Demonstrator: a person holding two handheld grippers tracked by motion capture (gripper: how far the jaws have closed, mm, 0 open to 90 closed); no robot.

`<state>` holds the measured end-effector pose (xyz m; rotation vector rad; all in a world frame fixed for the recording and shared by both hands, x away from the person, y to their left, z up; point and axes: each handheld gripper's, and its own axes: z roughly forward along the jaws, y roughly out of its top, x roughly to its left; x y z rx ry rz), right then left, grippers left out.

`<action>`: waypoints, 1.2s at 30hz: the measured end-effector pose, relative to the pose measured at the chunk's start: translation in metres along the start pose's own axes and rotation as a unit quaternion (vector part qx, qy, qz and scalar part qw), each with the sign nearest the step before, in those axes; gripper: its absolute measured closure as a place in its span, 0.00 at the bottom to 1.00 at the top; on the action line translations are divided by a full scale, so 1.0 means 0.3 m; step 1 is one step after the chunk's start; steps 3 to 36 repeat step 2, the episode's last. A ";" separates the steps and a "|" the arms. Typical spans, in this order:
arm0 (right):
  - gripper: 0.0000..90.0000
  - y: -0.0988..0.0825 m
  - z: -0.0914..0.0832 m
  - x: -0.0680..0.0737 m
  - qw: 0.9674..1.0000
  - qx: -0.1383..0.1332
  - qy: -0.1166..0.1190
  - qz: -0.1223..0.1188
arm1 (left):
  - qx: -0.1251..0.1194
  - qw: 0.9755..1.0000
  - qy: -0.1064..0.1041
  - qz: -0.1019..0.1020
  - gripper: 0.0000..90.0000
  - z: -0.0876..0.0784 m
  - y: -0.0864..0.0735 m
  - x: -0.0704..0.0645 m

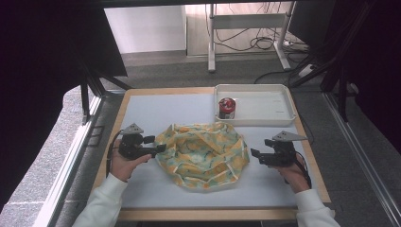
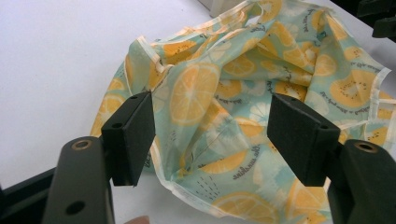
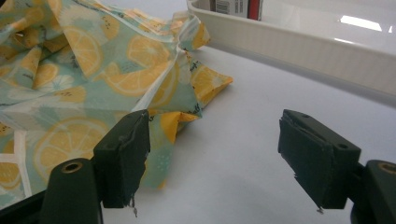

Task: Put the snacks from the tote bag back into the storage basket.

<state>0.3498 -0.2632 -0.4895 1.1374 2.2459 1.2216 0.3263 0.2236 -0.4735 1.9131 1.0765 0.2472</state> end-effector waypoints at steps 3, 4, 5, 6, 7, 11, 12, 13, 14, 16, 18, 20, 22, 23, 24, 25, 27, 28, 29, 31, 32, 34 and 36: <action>0.27 -0.001 -0.006 0.002 1.000 -0.002 -0.001 -0.004 | -0.003 1.000 -0.002 -0.001 0.36 0.003 0.005 0.004; 0.27 -0.001 -0.006 0.002 1.000 -0.002 -0.001 -0.004 | -0.003 1.000 -0.002 -0.001 0.36 0.003 0.005 0.004; 0.27 -0.001 -0.006 0.002 1.000 -0.002 -0.001 -0.004 | -0.003 1.000 -0.002 -0.001 0.36 0.003 0.005 0.004; 0.27 -0.001 -0.006 0.002 1.000 -0.002 -0.001 -0.004 | -0.003 1.000 -0.002 -0.001 0.36 0.003 0.005 0.004; 0.27 -0.001 -0.006 0.002 1.000 -0.002 -0.001 -0.004 | -0.003 1.000 -0.002 -0.001 0.36 0.003 0.005 0.004; 0.27 -0.001 -0.006 0.002 1.000 -0.002 -0.001 -0.004 | -0.003 1.000 -0.002 -0.001 0.36 0.003 0.005 0.004; 0.27 -0.001 -0.006 0.002 1.000 -0.002 -0.001 -0.004 | -0.003 1.000 -0.002 -0.001 0.36 0.003 0.005 0.004; 0.27 -0.001 -0.006 0.002 1.000 -0.002 -0.001 -0.004 | -0.003 1.000 -0.002 -0.001 0.36 0.003 0.005 0.004; 0.27 -0.001 -0.006 0.002 1.000 -0.002 -0.001 -0.004 | -0.003 1.000 -0.002 -0.001 0.36 0.003 0.005 0.004; 0.27 -0.001 -0.006 0.002 1.000 -0.002 -0.001 -0.004 | -0.003 1.000 -0.002 -0.001 0.36 0.003 0.005 0.004; 0.27 -0.001 -0.006 0.002 1.000 -0.002 -0.001 -0.004 | -0.003 1.000 -0.002 -0.001 0.36 0.003 0.005 0.004; 0.27 -0.001 -0.006 0.002 1.000 -0.002 -0.001 -0.004 | -0.003 1.000 -0.002 -0.001 0.36 0.003 0.005 0.004; 0.27 -0.001 -0.006 0.002 1.000 -0.002 -0.001 -0.004 | -0.003 1.000 -0.002 -0.001 0.36 0.003 0.005 0.004; 0.27 -0.001 -0.006 0.002 1.000 -0.002 -0.001 -0.004 | -0.003 1.000 -0.002 -0.001 0.36 0.003 0.005 0.004; 0.27 -0.001 -0.006 0.002 1.000 -0.002 -0.001 -0.004 | -0.003 1.000 -0.002 -0.001 0.36 0.003 0.005 0.004; 0.27 -0.001 -0.006 0.002 1.000 -0.002 -0.001 -0.004 | -0.003 1.000 -0.002 -0.001 0.36 0.003 0.005 0.004; 0.27 -0.001 -0.006 0.002 1.000 -0.002 -0.001 -0.004 | -0.003 1.000 -0.002 -0.001 0.36 0.003 0.005 0.004; 0.27 -0.001 -0.006 0.002 1.000 -0.002 -0.001 -0.004 | -0.003 1.000 -0.002 -0.001 0.36 0.003 0.005 0.004; 0.27 -0.001 -0.006 0.002 1.000 -0.002 -0.001 -0.004 | -0.003 1.000 -0.002 -0.001 0.36 0.003 0.005 0.004; 0.27 -0.001 -0.006 0.002 1.000 -0.002 -0.001 -0.004 | -0.003 1.000 -0.002 -0.001 0.36 0.003 0.005 0.004; 0.27 -0.001 -0.006 0.002 1.000 -0.002 -0.001 -0.004 | -0.003 1.000 -0.002 -0.001 0.36 0.003 0.005 0.004; 0.27 -0.001 -0.006 0.002 1.000 -0.002 -0.001 -0.004 | -0.003 1.000 -0.002 -0.001 0.36 0.003 0.005 0.004; 0.27 -0.001 -0.006 0.002 1.000 -0.002 -0.001 -0.004 | -0.003 1.000 -0.002 -0.001 0.36 0.003 0.005 0.004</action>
